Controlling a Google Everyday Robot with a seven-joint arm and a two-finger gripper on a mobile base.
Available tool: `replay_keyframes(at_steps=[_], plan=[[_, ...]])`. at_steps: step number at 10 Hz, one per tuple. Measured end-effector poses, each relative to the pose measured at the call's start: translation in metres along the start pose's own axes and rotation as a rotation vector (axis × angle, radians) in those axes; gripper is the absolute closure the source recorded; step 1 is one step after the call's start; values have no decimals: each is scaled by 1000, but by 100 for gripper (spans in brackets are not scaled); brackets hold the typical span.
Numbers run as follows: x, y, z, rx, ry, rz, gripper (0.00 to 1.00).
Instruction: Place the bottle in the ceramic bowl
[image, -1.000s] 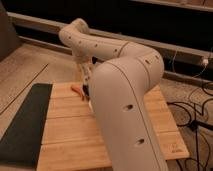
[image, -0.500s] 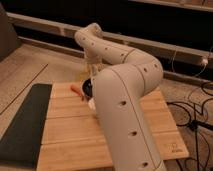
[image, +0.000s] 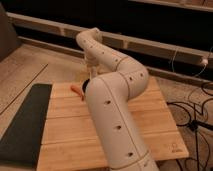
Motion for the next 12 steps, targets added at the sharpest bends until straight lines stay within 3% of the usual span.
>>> replay_keyframes(at_steps=[3, 5, 6, 8, 9, 12], plan=[[19, -1, 27, 21, 113, -5, 100], [28, 2, 34, 38, 168, -14, 100], [33, 1, 38, 46, 202, -16, 93], [38, 3, 43, 53, 233, -16, 74], [36, 4, 40, 49, 228, -14, 70], [36, 4, 41, 49, 230, -14, 67]])
